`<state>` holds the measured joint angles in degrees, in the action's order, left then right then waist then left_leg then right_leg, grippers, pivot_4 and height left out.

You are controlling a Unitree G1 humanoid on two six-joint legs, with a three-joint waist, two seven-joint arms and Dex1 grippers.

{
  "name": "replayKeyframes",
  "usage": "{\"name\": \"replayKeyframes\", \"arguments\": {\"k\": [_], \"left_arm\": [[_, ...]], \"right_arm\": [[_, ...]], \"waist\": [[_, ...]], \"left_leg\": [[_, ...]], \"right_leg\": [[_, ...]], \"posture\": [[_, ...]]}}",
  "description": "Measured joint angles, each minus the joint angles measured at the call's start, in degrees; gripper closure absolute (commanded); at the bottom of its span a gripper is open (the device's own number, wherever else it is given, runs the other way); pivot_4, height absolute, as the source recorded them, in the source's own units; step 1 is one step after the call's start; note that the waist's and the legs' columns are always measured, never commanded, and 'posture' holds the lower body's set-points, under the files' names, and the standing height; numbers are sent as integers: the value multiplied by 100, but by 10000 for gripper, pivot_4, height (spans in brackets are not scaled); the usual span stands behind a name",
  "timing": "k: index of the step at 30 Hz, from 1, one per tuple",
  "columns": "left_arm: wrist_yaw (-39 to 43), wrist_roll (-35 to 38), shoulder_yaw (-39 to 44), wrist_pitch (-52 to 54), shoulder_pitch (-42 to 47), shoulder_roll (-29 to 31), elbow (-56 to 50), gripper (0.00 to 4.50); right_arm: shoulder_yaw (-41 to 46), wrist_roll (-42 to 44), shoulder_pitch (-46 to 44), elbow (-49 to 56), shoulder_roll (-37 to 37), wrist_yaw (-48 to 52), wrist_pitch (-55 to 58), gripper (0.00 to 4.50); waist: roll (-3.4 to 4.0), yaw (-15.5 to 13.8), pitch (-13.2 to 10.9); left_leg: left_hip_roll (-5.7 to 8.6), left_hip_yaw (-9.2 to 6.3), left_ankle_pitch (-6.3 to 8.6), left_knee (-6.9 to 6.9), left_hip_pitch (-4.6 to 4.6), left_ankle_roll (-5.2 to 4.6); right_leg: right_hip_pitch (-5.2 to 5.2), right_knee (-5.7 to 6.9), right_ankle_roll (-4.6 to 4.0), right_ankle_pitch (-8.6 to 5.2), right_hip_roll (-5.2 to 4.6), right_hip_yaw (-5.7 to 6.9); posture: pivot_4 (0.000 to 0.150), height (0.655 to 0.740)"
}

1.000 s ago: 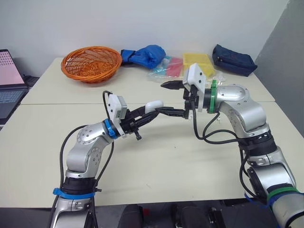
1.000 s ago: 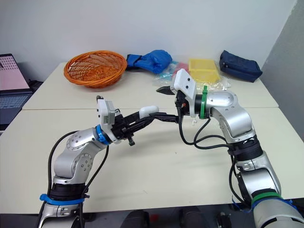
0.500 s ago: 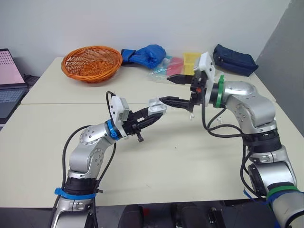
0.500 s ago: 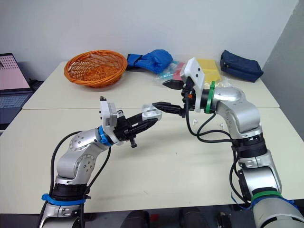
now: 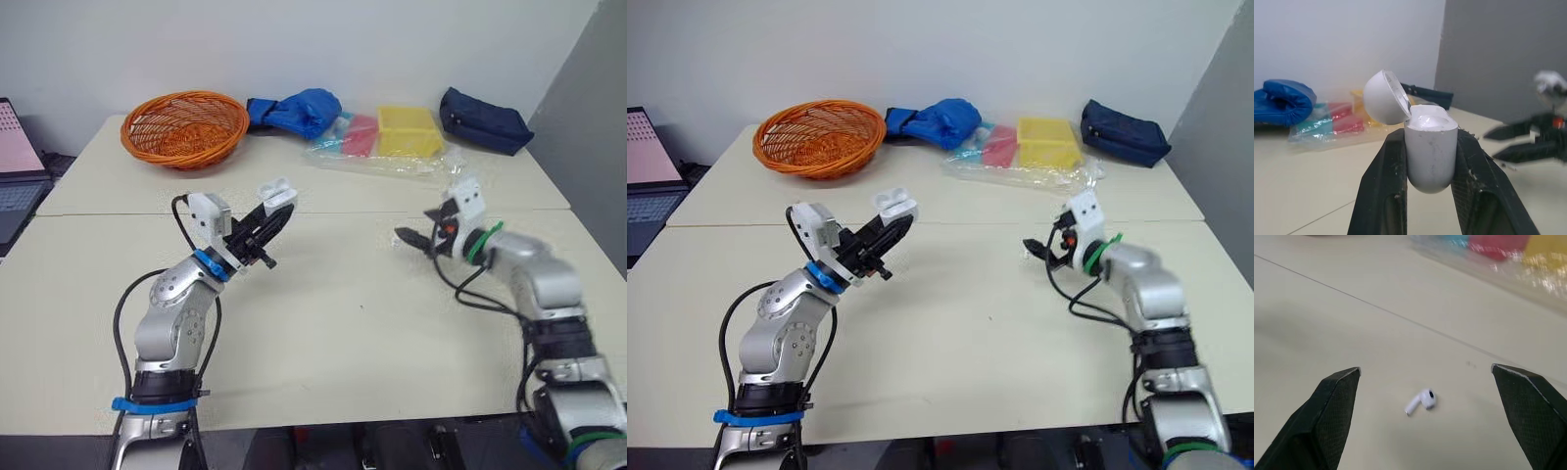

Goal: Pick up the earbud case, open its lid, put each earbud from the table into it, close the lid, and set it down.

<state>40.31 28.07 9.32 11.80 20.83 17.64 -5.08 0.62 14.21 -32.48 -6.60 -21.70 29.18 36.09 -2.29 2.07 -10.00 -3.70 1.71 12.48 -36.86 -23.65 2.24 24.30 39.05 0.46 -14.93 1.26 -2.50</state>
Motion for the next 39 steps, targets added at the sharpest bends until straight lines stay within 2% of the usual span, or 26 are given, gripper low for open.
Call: {"name": "replayKeyframes", "arguments": {"k": [10,17,20,30,36,39], "left_arm": [[-373,-52,-4,-103,-105,32,-323,37147],[-455,-30,8,-98,-101,147,-401,37147],[-466,-24,7,-97,-98,179,-401,37147],[-459,-23,4,-98,97,238,-376,37147],[-453,-22,1,-98,89,236,-372,37147],[-445,-19,-4,-98,14,241,-373,37147]], "right_arm": [[-92,-879,249,-561,1493,-2168,-663,223],[-80,-1088,333,-742,1782,-2705,-981,223],[-56,-1079,313,-953,1840,-2767,-1216,5420],[59,-1069,-250,-2108,1852,-2863,-1928,40756],[92,-1046,-161,-2062,1767,-2774,-2038,40854],[48,-815,155,-1540,1491,-2138,-1823,40854]], "waist": [[3,-22,-2],[3,-22,-1],[3,-21,0],[-4,-37,5],[-4,-47,5],[-4,-53,5]], "left_leg": [[6,1,0,-5,-5,0],[8,2,0,-9,0,0],[7,2,0,-8,18,0],[13,12,-3,-15,23,-3],[14,10,-3,-11,20,-3],[13,10,-2,-7,13,-3]], "right_leg": [[-4,-6,9,5,-6,1],[-8,-5,11,7,-9,0],[-23,-4,11,7,-8,0],[-29,-7,22,22,-13,-1],[-28,-11,22,21,-17,-5],[-24,-17,22,19,-18,-5]], "posture": [[1500,7400],[1500,7400],[1500,7400],[1500,7400],[1500,7400],[1500,7400]]}}
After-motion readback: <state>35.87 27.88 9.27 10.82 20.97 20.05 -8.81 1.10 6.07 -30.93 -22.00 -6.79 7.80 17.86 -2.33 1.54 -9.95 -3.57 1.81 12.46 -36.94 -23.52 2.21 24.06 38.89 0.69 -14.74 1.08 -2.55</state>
